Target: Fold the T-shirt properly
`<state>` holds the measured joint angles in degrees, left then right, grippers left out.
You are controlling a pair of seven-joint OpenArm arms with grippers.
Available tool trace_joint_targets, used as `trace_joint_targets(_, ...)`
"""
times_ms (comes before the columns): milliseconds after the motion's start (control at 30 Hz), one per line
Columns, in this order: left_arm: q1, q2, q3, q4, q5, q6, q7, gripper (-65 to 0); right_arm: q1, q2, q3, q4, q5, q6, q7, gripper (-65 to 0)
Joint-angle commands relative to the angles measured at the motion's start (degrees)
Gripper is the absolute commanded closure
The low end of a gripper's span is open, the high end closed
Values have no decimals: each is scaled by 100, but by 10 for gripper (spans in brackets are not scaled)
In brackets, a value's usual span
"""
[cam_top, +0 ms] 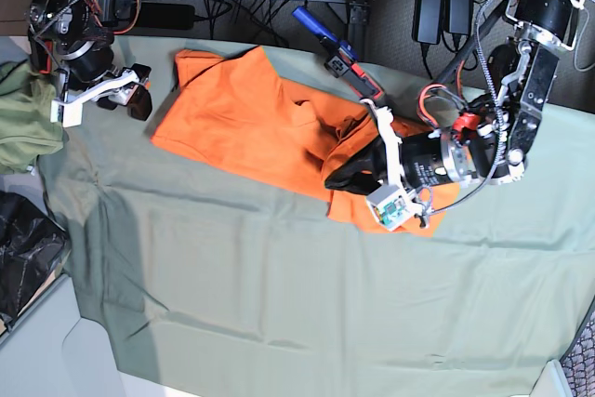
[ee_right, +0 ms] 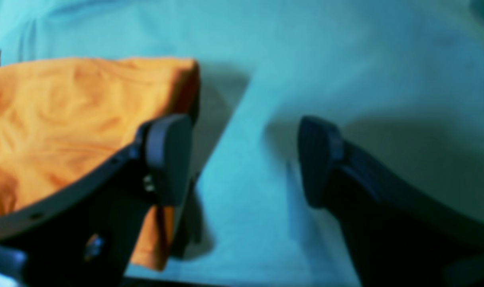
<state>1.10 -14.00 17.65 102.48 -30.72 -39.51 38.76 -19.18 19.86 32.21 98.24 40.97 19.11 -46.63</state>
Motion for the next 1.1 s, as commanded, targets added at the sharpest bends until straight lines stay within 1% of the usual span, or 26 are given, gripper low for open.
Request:
trace_joint_targets(0,-79,-52,-17,109,-101,-49,-122,0,31,28,31,-20,216,286,63,-416)
trace_joint_targets(100,-79,-210,-17,109,-101,-49,-122,0,42,-203,28,-227,457,420,33,-416)
trace_joint_targets(233,-76,-291,-17,109,-101,-49,-120,0,37,-549,28,-411,761,619,-59,-416)
trace_joint_targets(333,-79,-317,-17,109,-98,-49,-120,0,26,-699,26,-431,946,713,-131,-416)
trace_joint_targets(433,-79,-317,-17,109,-101,-49,-118,0,26,-737,7,-428,1032,728,-160,-416)
trace_joint_targets(633,-76,-319,-17,109,-101,-49,-114,0,24,-732,2,-428,1333,841,-339,-416)
trace_joint_targets(700,-79,-319,-17,109,-101,-49,-68,0,24,-693,2,-426,1351,881,-372,-416)
trace_joint_targets(800,-76,-319,-17,122,-105,-49,-2,0,24,-516,4,-426,1366,881,-407,-416)
trace_joint_targets(867,-76,-319,-17,155,-120,-49,13,0,22,-358,2,-424,1464,970,-466,-416)
trace_joint_targets(1067,-76,-317,-15,184,-120,-49,13,0,-149,42,2,-404,1613,1014,-490,-416)
